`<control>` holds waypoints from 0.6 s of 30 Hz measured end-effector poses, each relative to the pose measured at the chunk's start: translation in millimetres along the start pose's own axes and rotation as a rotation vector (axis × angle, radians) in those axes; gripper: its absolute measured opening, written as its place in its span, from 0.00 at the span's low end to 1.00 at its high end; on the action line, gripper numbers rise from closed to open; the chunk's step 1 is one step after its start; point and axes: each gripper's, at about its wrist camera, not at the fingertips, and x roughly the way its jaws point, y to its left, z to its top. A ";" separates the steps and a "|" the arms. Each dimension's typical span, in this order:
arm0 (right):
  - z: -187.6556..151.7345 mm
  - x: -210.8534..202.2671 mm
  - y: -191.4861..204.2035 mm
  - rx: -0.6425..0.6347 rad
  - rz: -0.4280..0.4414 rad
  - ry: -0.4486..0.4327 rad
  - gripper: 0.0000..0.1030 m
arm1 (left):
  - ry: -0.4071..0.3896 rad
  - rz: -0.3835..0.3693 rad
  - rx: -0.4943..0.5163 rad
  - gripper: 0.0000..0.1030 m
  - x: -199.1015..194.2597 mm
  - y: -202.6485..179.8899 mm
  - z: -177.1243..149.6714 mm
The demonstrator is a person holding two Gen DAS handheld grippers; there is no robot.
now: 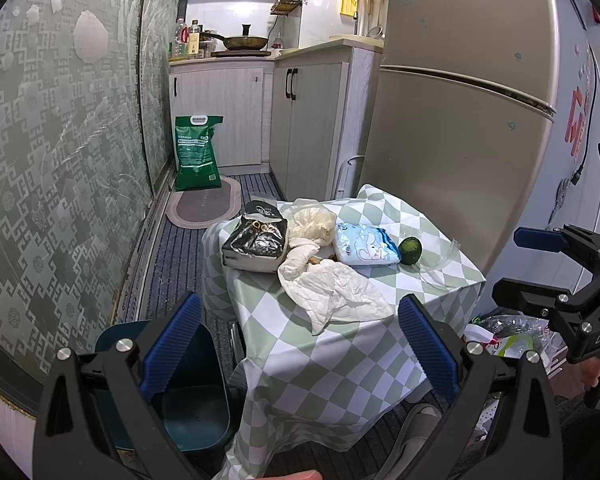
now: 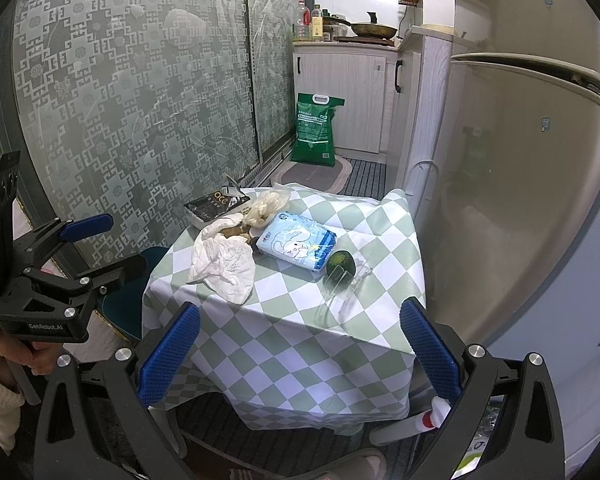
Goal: Collect trash
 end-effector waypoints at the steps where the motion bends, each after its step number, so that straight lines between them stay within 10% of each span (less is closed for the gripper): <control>1: -0.3 0.1 0.3 0.001 0.000 -0.001 0.98 | 0.000 0.000 0.000 0.97 -0.8 -0.9 0.7; 18: -0.1 -0.4 -0.5 0.004 0.001 -0.002 0.98 | 0.005 0.000 0.001 0.97 -1.0 -0.1 -2.6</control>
